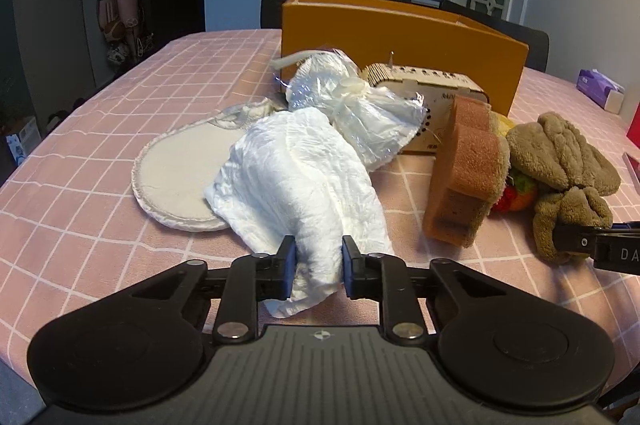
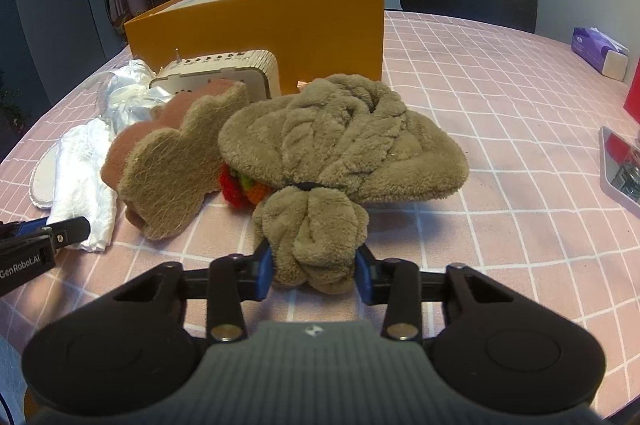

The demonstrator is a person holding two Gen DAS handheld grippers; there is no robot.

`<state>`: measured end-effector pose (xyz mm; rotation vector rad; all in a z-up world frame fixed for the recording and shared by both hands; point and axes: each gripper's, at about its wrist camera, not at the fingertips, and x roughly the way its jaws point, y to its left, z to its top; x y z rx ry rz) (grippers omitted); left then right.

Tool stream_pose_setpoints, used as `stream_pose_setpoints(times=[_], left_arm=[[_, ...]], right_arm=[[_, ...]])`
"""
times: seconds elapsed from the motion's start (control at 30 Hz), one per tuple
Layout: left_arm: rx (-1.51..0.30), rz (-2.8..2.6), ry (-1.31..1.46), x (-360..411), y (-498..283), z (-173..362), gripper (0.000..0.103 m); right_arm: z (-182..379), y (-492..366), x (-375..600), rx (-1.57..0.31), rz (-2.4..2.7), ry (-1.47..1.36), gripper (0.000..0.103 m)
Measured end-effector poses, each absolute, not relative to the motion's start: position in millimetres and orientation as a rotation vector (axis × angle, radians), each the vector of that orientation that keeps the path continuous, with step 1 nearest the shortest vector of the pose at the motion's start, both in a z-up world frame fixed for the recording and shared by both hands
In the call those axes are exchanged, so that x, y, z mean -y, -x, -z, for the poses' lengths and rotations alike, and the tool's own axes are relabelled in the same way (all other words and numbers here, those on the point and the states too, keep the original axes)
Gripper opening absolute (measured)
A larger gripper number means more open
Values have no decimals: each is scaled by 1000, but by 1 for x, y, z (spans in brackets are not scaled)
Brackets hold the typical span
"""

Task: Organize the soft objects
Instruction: 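Lift both items over the orange box and open both grippers inside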

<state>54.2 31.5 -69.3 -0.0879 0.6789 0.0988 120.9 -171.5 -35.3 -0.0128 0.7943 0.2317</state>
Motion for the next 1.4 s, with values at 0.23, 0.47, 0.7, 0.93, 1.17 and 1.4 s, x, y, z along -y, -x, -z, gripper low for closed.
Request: stream_pose_setpoints(times=[0.23, 0.47, 0.7, 0.93, 1.17, 1.4], left_arm=[[-666, -68, 103, -35, -49, 54, 22], [-647, -29, 116, -36, -43, 38, 21], [-627, 2, 115, -37, -34, 19, 21], [-619, 54, 123, -37, -27, 3, 21], [-596, 143, 93, -29, -25, -15, 21], [-536, 211, 48, -26, -29, -44, 21]], right_arm=[[21, -116, 171, -777, -229, 44, 32], [6, -108, 180, -767, -235, 25, 31], [-10, -101, 189, -757, -236, 11, 31], [-20, -97, 191, -770, -242, -8, 31], [-40, -91, 191, -738, -255, -8, 31], [-72, -90, 187, -685, -275, 17, 31]])
